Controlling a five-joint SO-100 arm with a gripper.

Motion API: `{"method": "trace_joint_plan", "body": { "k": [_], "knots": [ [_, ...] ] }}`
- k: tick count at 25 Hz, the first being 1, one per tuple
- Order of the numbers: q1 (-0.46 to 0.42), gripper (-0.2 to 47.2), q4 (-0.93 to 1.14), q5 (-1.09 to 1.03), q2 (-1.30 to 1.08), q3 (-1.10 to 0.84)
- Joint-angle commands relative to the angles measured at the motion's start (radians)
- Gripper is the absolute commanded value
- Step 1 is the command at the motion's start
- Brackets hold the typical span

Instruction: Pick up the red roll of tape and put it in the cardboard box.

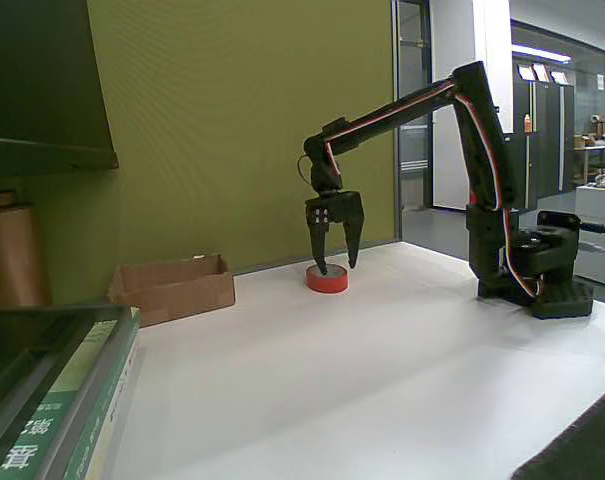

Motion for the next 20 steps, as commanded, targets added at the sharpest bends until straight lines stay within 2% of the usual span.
{"method": "trace_joint_plan", "body": {
  "k": [1,8,20],
  "knots": [
    [0.008,22.5,0.025,-0.021,0.006,-0.025],
    [-0.002,20.8,0.046,-0.035,-0.026,-0.032],
    [-0.025,19.3,0.144,-0.026,-0.152,-0.196]
  ]
}}
